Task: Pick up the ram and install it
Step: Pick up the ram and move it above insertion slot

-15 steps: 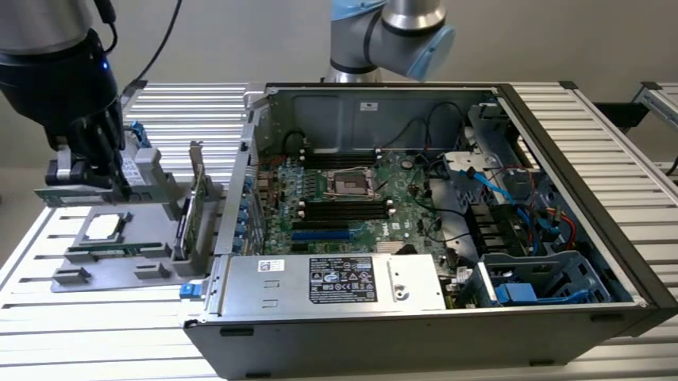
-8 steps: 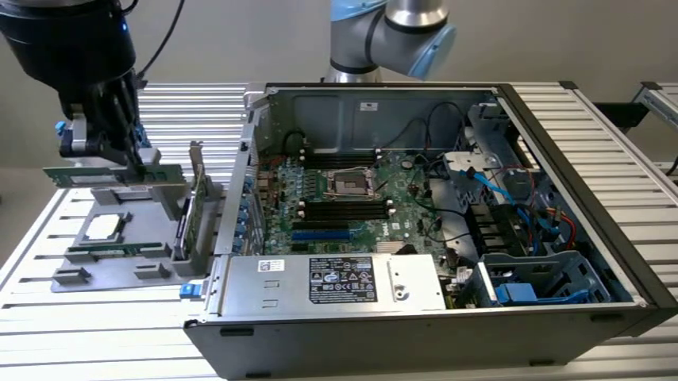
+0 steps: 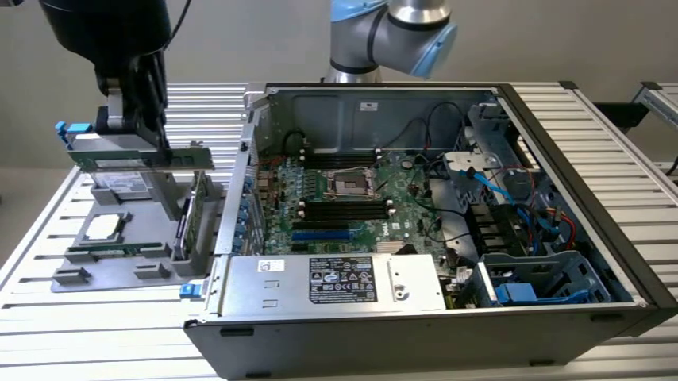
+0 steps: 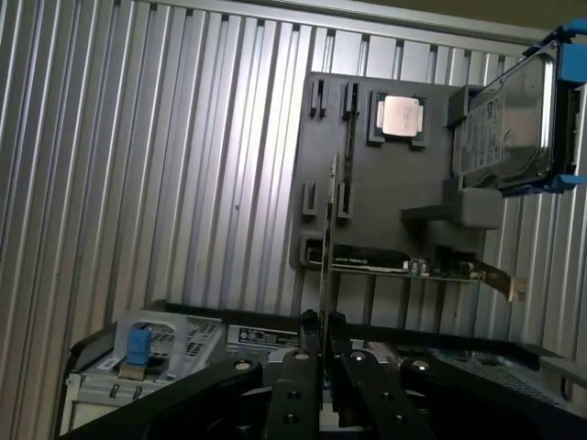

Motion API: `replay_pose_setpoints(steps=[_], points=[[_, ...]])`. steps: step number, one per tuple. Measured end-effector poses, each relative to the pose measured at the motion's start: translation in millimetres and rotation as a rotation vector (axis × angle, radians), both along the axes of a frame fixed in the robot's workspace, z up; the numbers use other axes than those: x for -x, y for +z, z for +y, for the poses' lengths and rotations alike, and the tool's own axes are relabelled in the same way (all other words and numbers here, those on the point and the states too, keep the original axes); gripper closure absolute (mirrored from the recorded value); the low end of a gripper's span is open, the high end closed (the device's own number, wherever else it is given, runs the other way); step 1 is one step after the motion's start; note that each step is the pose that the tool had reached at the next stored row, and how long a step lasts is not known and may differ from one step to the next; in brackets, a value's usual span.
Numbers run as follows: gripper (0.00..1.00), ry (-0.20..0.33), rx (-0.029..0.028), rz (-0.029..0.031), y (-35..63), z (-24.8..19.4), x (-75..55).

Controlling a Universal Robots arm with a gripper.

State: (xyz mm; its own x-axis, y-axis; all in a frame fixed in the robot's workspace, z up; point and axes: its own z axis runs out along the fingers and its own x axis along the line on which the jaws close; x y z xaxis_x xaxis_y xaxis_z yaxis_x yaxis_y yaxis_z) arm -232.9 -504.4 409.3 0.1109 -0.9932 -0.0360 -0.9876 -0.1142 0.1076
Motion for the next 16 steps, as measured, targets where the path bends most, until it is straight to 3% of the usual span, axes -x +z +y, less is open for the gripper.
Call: replay_pose_setpoints(steps=[9, 16], points=[[0.86, 0.000, -0.0098, -0.0001, 0.3, 0.0, -41.2], [0.86, 0.000, -0.0100, 0.0011, -4.2, 0.3, -72.8]])
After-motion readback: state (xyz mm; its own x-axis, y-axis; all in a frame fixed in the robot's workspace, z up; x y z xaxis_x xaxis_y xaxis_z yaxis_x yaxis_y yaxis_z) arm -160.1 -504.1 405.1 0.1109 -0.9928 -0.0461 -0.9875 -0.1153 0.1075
